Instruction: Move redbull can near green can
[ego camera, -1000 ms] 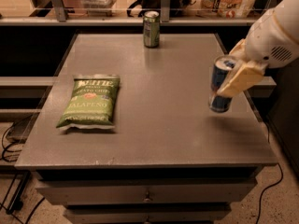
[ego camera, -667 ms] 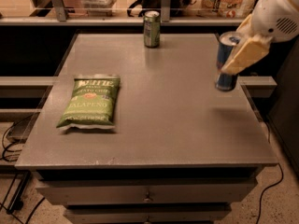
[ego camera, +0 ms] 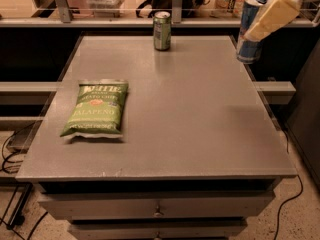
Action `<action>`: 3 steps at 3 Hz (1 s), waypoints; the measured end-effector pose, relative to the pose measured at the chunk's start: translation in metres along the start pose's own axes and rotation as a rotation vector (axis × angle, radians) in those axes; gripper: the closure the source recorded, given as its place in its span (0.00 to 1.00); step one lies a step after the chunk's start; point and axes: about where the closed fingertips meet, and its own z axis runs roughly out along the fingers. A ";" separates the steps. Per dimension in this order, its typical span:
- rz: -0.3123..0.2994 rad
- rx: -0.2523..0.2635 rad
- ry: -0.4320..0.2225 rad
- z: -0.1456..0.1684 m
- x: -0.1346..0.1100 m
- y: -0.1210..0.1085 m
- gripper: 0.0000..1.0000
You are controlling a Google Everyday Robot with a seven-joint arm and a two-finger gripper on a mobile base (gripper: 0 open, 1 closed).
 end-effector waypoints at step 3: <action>0.291 0.019 -0.064 0.087 -0.019 -0.016 1.00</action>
Offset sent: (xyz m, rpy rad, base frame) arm 0.0589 0.0441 -0.0711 0.2144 0.0803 -0.2590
